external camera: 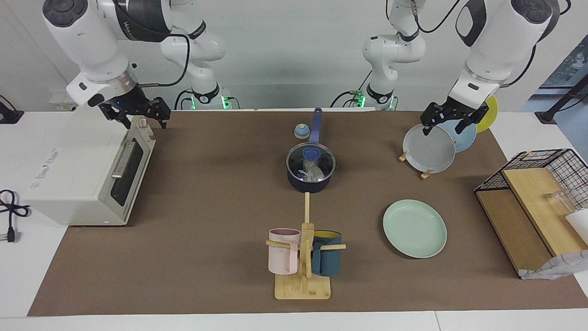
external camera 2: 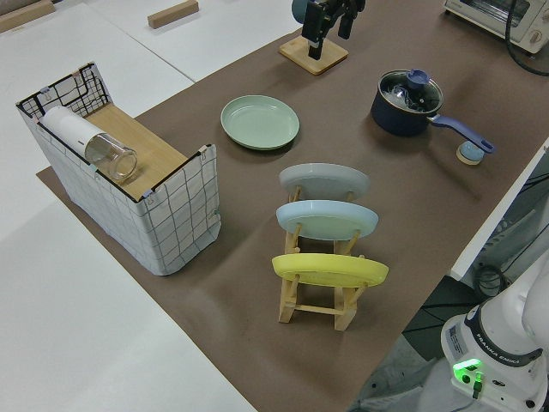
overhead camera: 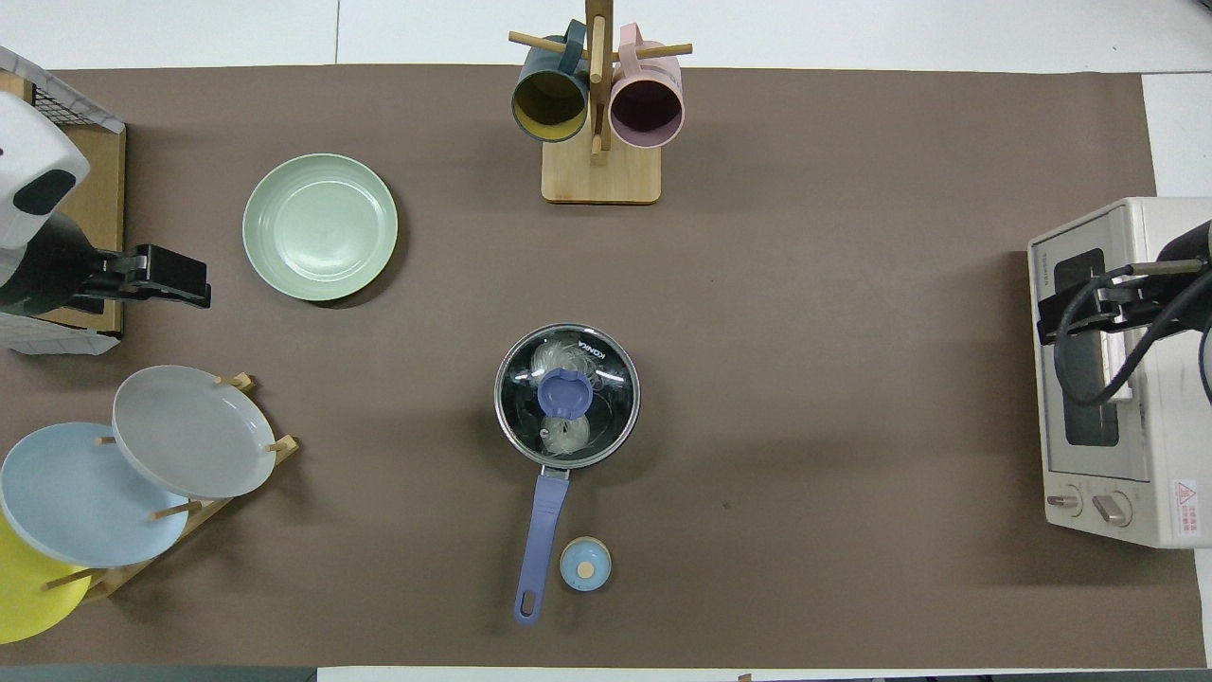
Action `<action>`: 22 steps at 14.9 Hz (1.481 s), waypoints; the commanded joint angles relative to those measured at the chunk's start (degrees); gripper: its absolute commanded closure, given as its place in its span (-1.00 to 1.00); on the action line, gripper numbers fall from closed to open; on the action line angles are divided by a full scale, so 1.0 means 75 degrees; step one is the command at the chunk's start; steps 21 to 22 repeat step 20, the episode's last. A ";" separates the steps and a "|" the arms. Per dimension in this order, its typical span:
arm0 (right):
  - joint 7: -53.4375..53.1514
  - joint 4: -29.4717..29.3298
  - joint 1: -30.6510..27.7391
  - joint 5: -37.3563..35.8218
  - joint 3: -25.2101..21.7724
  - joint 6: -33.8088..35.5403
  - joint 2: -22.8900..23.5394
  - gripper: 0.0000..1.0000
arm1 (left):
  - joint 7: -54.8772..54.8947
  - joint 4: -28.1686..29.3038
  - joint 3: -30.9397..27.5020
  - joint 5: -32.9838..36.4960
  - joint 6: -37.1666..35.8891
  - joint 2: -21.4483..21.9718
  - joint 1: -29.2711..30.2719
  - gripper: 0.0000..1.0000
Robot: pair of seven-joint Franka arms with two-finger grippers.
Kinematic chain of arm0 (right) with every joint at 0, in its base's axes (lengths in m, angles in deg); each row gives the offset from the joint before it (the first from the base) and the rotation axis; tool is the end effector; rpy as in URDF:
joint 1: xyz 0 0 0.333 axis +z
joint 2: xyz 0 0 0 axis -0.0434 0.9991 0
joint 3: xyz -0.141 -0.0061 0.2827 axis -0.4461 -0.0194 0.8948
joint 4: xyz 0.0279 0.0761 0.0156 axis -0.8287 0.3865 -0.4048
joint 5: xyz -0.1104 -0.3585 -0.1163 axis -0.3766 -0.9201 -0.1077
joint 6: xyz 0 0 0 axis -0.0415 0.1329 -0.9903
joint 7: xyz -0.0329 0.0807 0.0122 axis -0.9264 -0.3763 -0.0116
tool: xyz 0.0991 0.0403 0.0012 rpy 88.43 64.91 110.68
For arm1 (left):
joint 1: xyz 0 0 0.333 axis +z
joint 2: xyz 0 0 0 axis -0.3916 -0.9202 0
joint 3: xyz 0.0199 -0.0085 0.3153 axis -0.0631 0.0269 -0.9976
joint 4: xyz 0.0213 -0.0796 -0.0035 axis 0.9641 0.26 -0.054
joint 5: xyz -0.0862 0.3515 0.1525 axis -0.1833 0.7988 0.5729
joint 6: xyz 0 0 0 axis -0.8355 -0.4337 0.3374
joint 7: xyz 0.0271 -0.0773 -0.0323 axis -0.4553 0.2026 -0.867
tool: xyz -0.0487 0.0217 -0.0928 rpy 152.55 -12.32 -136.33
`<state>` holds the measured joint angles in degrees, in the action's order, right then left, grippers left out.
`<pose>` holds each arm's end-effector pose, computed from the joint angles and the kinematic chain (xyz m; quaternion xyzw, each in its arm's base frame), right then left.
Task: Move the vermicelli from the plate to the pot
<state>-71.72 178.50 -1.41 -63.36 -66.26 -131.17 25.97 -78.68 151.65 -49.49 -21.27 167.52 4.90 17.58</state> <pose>0.5400 -0.0064 0.5937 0.9974 0.0086 -0.0681 0.0207 0.5455 -0.0772 0.6021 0.9998 -0.0168 -0.0110 0.0048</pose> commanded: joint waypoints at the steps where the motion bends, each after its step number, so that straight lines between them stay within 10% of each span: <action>1: 0.0042 -0.0052 -0.0074 -0.0045 0.0093 -0.0016 -0.0043 -1.00 | 0.0030 0.0197 0.0062 -0.0124 0.0062 0.0187 0.0132 -1.00; 22: 0.0042 -0.0052 -0.0062 -0.0045 0.0094 -0.0145 -0.0149 -1.00 | 0.0030 0.0197 0.0062 -0.0124 0.0062 0.0187 0.0132 -1.00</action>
